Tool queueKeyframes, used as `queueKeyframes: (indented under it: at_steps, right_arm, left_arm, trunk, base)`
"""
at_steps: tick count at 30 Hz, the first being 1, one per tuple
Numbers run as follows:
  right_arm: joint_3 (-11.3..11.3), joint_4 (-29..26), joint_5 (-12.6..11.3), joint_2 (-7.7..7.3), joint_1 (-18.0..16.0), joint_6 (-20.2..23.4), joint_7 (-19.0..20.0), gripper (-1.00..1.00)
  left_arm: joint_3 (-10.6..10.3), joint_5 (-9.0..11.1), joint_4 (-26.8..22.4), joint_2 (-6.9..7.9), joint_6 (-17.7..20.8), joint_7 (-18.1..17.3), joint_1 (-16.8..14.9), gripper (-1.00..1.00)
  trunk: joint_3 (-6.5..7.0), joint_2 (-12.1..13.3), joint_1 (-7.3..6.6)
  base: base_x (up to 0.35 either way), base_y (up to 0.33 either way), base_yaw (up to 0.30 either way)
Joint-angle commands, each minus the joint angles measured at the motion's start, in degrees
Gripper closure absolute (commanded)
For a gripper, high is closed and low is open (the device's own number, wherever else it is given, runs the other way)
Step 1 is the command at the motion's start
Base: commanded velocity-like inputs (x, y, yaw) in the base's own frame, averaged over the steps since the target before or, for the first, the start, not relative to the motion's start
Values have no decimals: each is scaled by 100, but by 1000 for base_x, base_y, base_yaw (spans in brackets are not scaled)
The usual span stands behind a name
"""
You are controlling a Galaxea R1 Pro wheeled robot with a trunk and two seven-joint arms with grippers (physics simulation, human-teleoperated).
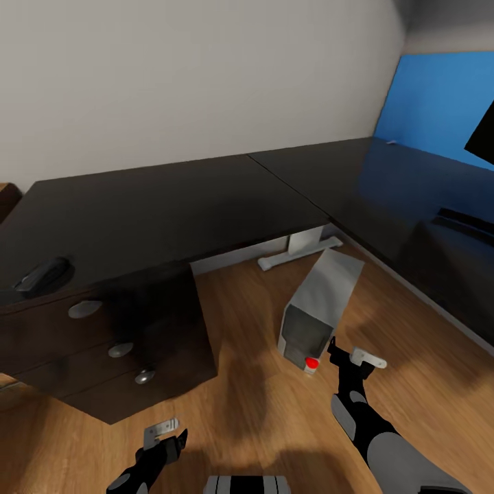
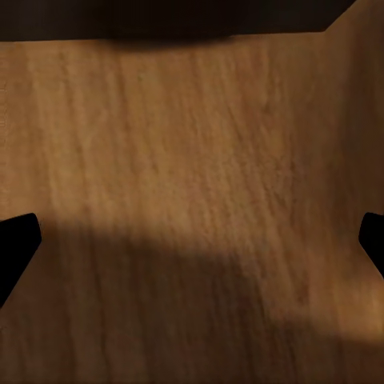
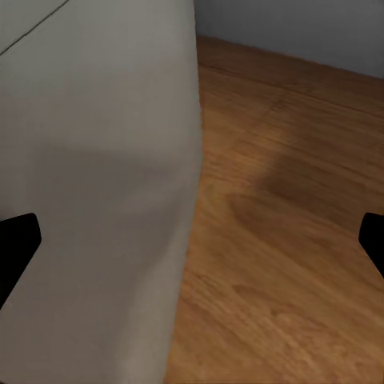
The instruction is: In the bedroom, organize the workspace by keeping the computer under the desk, ensuring the monitor is on the desk, placing the keyboard on the desk next to the monitor, placing the mouse on the desk next to the keyboard, moving the folder from the swivel chair onto the desk next to the mouse, stacking the notebook on top of the folder with the pen on top of the notebook, and positioning the swivel chair next to the desk.
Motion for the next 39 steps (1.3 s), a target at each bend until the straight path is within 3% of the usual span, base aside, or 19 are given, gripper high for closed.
queueKeyframes:
  at_steps: [1,25,39]
  right_arm:
    - [1,2,14,5,-3,-10,30,-100]
    - [1,2,14,5,0,-10,30,-100]
    - [-8,2,14,5,-2,-8,30,-100]
  left_arm:
    - [25,54,4,-6,1,-38,-3,-100]
    - [30,54,4,0,-3,-43,-4,-100]
    - [24,54,4,0,-3,-43,-3,-100]
  trunk:
    - [-6,-1,-1]
    - [-76,-1,-1]
    - [-163,-1,-1]
  base:
    - [0,0,82]
    - [0,0,94]
    - [0,0,175]
